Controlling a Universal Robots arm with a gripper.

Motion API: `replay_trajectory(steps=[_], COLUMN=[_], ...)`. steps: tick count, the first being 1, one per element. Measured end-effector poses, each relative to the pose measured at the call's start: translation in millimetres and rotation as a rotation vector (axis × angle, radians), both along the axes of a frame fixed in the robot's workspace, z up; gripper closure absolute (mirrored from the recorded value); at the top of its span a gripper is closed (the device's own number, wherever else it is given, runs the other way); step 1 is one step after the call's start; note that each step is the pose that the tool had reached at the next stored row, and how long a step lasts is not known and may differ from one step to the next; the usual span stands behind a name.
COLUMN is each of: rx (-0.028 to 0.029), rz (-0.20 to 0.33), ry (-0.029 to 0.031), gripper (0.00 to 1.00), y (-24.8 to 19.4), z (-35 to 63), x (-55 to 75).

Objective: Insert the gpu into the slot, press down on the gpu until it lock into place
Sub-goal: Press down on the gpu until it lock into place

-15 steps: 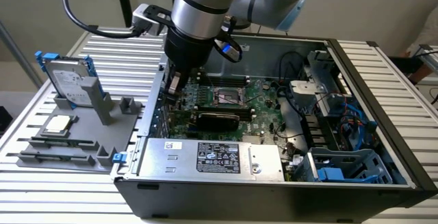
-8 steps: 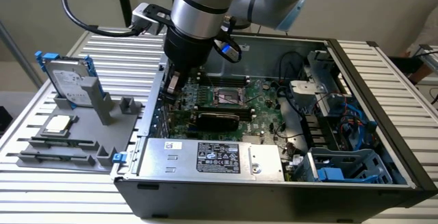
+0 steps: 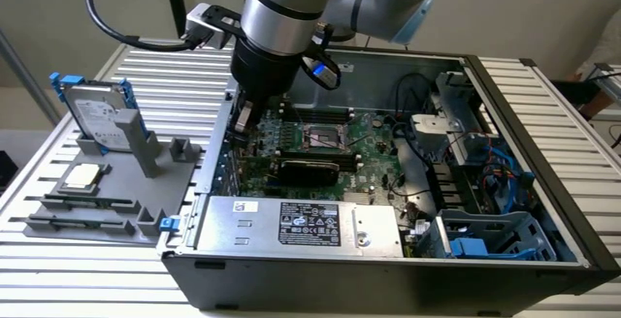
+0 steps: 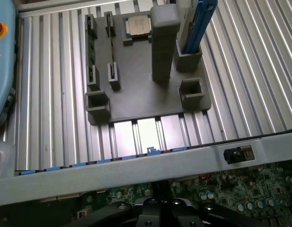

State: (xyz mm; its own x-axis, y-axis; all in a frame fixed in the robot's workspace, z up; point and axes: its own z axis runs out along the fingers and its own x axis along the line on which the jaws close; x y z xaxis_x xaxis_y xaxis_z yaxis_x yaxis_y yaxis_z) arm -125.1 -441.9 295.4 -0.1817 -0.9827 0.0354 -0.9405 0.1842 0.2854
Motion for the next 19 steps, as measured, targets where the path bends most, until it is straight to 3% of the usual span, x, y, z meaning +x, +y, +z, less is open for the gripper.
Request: replay_trajectory(steps=[8,13,19], rx=[0.0006,0.0,0.0001], rz=[-0.008,-0.009,-0.009], ry=[0.0003,0.0005,0.0002], gripper=[0.89,0.89,0.89], y=[0.0,0.0,0.0], z=[0.5,10.2,11.4], x=[-1.3,-0.8,8.2])
